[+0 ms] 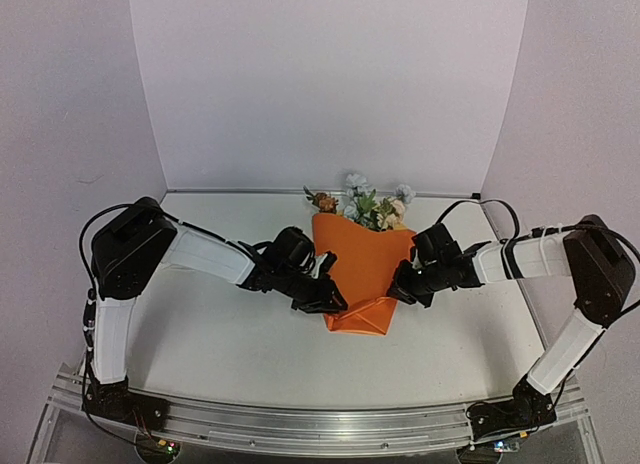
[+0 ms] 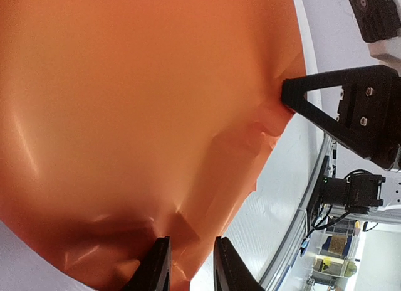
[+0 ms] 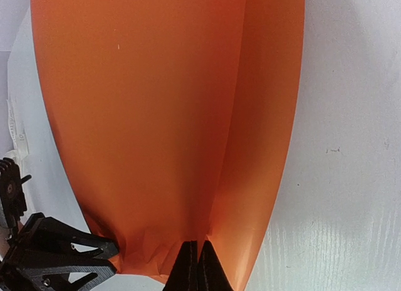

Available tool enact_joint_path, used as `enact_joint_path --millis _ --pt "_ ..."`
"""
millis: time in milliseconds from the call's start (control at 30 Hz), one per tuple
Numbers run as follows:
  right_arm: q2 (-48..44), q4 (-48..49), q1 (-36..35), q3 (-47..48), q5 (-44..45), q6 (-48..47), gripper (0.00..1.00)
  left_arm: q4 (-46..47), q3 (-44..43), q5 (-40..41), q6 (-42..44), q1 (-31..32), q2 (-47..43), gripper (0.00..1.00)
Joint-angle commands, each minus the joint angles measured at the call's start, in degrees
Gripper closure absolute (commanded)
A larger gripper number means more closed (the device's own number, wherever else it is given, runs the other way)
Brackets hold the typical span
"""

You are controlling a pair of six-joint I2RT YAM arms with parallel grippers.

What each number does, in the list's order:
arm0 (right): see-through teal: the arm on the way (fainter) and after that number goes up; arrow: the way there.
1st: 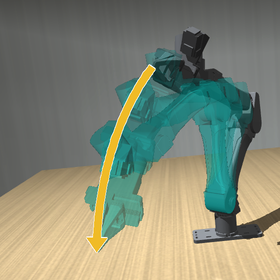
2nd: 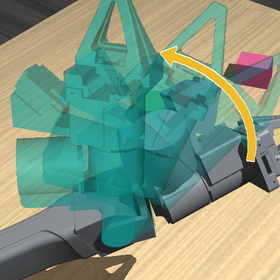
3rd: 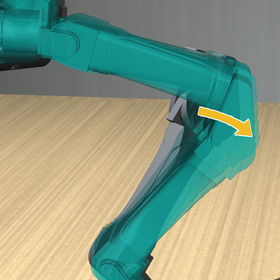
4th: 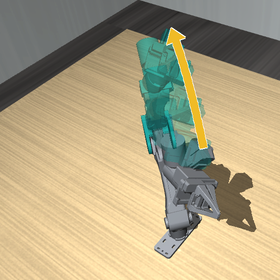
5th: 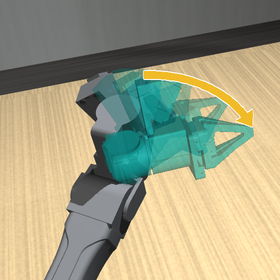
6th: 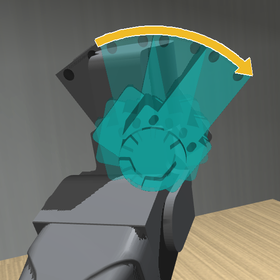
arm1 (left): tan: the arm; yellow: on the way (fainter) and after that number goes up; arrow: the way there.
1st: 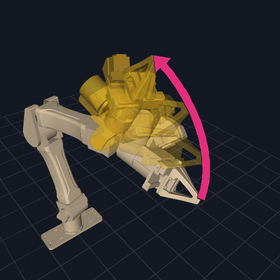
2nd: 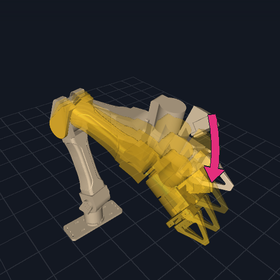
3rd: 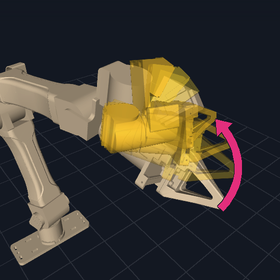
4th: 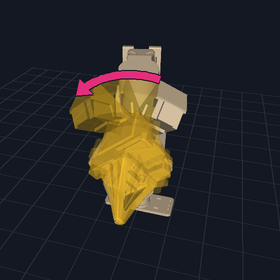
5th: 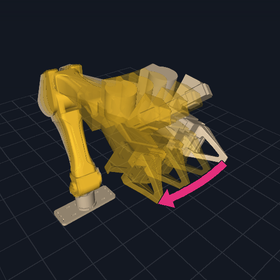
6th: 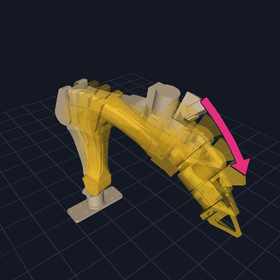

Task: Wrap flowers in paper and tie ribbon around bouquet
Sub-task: Press the fold line of the folded wrapping paper.

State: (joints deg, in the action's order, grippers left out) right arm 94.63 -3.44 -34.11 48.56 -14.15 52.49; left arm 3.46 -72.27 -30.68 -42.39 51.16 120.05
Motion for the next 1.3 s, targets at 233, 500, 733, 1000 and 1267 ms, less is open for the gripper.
enact_joint_path --millis 233,500,733,1000,1267 --pt "-0.5 1.2 -1.9 0.6 3.7 -1.7 1.0 -9.3 5.2 13.1 3.1 2.4 -12.0 0.57" --pt "-2.0 2.1 -2.3 -1.8 5.2 -0.5 1.0 -24.3 -1.5 36.1 1.8 10.5 -11.0 0.5" --pt "-1.9 3.0 -2.4 -2.3 4.6 0.1 1.0 -35.0 -9.7 51.3 -3.5 16.9 -5.0 0.46" --pt "-1.8 4.9 -2.4 -3.0 4.5 0.6 1.0 -34.6 -12.8 52.1 -5.6 18.1 -0.6 0.46" --pt "-2.2 5.5 -2.4 -3.8 4.8 0.9 1.0 -39.8 -14.8 59.5 -9.6 19.9 1.3 0.5"
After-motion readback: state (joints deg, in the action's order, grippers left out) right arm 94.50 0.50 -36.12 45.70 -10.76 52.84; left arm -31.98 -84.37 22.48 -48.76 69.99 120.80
